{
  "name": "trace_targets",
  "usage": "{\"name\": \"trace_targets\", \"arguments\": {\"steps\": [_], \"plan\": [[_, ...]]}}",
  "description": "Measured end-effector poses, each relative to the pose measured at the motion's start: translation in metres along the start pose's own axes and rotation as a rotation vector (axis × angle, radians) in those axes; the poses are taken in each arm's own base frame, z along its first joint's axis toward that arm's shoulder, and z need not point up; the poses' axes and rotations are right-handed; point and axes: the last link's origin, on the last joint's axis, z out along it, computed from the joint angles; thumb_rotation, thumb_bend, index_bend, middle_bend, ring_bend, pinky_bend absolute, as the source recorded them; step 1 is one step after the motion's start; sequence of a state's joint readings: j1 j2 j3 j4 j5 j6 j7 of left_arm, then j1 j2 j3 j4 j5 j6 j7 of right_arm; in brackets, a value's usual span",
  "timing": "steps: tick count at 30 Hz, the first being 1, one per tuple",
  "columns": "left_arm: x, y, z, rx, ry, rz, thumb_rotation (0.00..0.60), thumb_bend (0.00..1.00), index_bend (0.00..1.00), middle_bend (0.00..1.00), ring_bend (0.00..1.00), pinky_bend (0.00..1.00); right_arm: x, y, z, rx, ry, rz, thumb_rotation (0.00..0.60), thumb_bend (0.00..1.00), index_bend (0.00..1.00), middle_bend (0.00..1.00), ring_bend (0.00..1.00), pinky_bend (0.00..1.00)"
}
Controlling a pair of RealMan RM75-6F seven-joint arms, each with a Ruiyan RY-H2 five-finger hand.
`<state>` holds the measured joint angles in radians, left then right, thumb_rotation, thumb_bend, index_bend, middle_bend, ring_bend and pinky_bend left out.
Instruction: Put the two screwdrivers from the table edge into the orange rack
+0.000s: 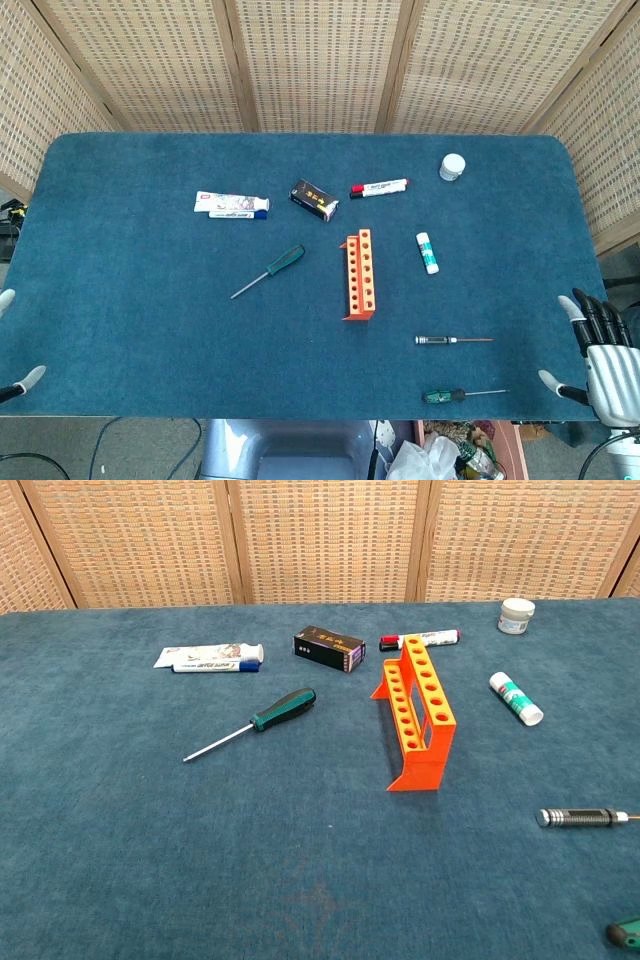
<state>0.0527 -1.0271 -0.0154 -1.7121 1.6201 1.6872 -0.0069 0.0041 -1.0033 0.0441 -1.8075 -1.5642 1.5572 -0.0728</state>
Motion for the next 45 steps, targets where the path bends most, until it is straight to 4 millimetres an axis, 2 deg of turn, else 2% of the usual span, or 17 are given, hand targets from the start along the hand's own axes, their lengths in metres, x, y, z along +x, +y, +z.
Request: {"name": "trace_targets", "arguments": {"steps": [8, 13, 16, 24, 27, 30, 34, 38, 45], "plan": [[0.0, 0.0, 0.001, 0.003, 0.0, 0.002, 0.6, 0.0, 0.0, 0.0, 0.0, 0.0, -0.01, -0.003, 0.008, 0.029, -0.054, 0.0, 0.6, 0.0, 0.05, 0.0, 0.0, 0.0], [-0.002, 0.0, 0.004, 0.009, -0.005, 0.008, 0.6, 0.0, 0.0, 0.0, 0.0, 0.0, -0.026, -0.012, 0.025, 0.101, -0.136, 0.001, 0.6, 0.0, 0.16, 0.0, 0.0, 0.0], [-0.004, -0.001, 0.007, 0.018, -0.011, 0.014, 0.6, 0.0, 0.0, 0.0, 0.0, 0.0, -0.039, -0.021, 0.04, 0.161, -0.204, -0.005, 0.6, 0.0, 0.24, 0.0, 0.0, 0.0], [-0.009, -0.003, 0.017, 0.056, -0.035, 0.028, 0.6, 0.0, 0.0, 0.0, 0.0, 0.0, -0.092, -0.063, 0.083, 0.311, -0.383, -0.076, 0.6, 0.13, 0.32, 0.0, 0.0, 0.0], [-0.012, -0.004, 0.02, 0.067, -0.045, 0.032, 0.6, 0.0, 0.0, 0.0, 0.0, 0.0, -0.11, -0.08, 0.095, 0.34, -0.409, -0.097, 0.6, 0.15, 0.37, 0.0, 0.0, 0.0], [-0.013, -0.005, 0.023, 0.072, -0.051, 0.035, 0.6, 0.0, 0.0, 0.0, 0.0, 0.0, -0.123, -0.091, 0.1, 0.341, -0.425, -0.106, 0.6, 0.17, 0.39, 0.0, 0.0, 0.0], [-0.015, -0.005, 0.025, 0.077, -0.059, 0.037, 0.6, 0.0, 0.0, 0.0, 0.0, 0.0, -0.137, -0.098, 0.105, 0.326, -0.441, -0.127, 0.6, 0.23, 0.4, 0.0, 0.0, 0.0], [-0.015, -0.005, 0.025, 0.078, -0.058, 0.036, 0.6, 0.0, 0.0, 0.0, 0.0, 0.0, -0.148, -0.103, 0.108, 0.302, -0.452, -0.15, 0.6, 0.25, 0.4, 0.0, 0.0, 0.0], [-0.016, -0.004, 0.024, 0.067, -0.06, 0.038, 0.6, 0.0, 0.0, 0.0, 0.0, 0.0, -0.156, -0.099, 0.108, 0.272, -0.476, -0.186, 0.6, 0.26, 0.4, 0.0, 0.0, 0.0]]}}
